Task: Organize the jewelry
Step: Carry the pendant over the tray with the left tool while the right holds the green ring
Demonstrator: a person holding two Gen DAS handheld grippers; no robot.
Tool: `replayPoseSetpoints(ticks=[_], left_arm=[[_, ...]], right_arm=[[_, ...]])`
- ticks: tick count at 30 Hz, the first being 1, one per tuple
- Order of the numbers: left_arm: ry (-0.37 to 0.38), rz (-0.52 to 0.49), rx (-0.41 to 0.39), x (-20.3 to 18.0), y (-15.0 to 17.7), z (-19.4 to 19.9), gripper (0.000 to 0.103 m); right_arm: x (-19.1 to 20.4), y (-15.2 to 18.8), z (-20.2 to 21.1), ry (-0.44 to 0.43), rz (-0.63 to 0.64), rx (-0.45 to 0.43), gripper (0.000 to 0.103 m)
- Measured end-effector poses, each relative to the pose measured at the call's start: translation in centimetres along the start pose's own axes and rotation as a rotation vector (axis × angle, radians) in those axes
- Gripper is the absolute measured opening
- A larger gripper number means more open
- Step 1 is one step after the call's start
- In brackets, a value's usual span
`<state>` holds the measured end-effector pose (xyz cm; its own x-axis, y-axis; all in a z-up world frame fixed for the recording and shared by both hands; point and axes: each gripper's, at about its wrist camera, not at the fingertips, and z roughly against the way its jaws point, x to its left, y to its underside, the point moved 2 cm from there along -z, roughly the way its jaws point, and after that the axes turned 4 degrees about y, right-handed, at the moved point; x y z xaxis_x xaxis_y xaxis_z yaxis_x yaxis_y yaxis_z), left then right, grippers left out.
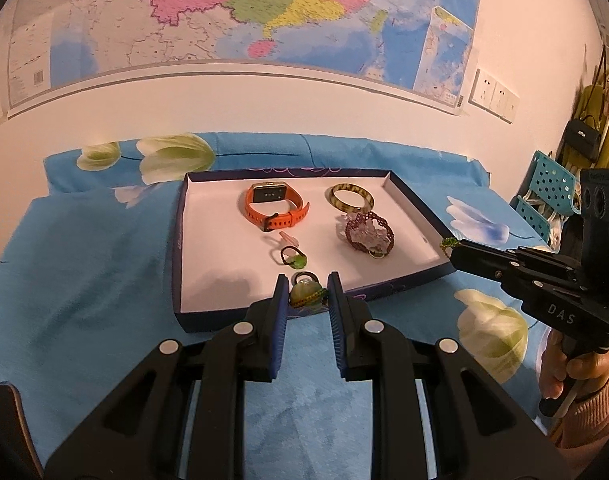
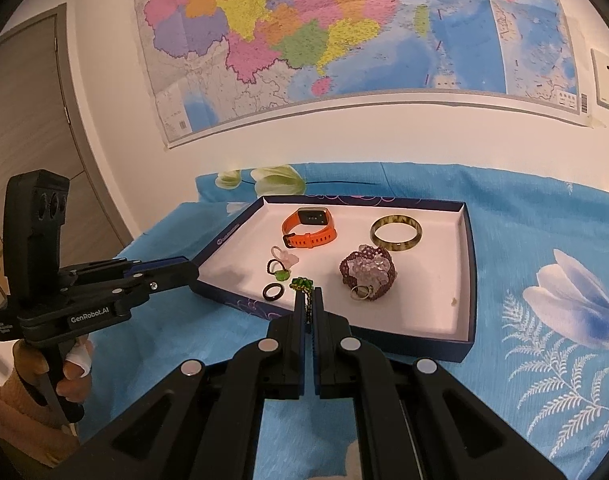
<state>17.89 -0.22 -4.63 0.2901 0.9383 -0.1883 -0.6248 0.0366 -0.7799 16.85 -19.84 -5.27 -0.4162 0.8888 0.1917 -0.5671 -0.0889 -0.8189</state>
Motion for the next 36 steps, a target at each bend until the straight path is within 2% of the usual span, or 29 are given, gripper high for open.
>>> replayPoseSetpoints(ticks=[36], left_arm=[[-0.008,0.012,-0.003,1.3,-2.2,-1.9,0.020]], right_arm=[[-0.4,-1.9,-2.6,0.012,0.010,0.012,0.002]])
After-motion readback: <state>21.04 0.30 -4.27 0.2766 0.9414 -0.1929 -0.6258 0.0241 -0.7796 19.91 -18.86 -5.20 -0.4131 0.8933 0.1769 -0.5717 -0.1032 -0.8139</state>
